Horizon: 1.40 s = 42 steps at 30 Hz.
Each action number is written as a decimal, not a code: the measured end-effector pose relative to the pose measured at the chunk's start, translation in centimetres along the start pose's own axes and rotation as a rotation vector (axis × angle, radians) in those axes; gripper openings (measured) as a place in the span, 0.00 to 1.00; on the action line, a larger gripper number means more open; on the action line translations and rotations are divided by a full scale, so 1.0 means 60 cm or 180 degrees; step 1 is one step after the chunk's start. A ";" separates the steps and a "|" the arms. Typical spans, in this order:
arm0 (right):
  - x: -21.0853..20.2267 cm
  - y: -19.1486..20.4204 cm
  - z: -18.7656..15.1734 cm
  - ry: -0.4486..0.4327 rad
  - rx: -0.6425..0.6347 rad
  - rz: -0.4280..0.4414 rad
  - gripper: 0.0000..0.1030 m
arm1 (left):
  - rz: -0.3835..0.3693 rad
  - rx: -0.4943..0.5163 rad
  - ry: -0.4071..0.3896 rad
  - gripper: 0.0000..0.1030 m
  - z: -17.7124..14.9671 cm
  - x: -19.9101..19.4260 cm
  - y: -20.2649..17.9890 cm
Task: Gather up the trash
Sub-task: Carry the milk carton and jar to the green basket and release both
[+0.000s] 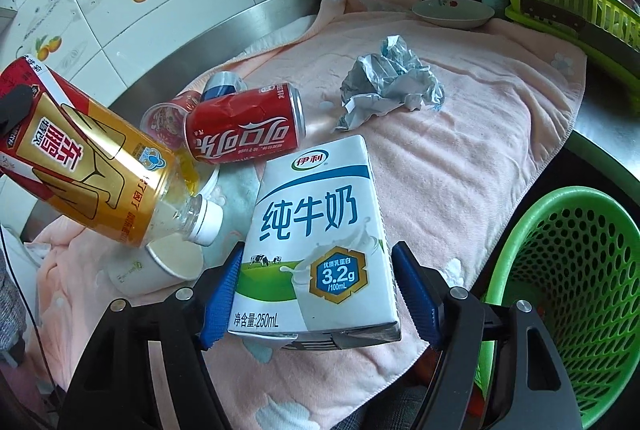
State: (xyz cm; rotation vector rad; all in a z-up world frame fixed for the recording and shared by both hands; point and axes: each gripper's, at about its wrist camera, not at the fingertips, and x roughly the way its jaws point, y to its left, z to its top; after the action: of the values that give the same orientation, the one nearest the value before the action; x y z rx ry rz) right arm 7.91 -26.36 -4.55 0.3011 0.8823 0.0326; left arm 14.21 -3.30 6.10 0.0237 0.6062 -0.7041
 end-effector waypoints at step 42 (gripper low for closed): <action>-0.133 -0.368 -0.196 0.0087 0.0744 -0.0887 0.68 | -0.0731 0.0428 0.0566 0.67 -0.044 0.181 -0.344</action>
State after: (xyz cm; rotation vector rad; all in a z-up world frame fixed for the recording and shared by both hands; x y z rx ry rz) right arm -8.25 -45.81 -11.57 0.3937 0.9501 -0.3272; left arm 6.65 -25.11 1.82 0.1445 0.7382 -0.9720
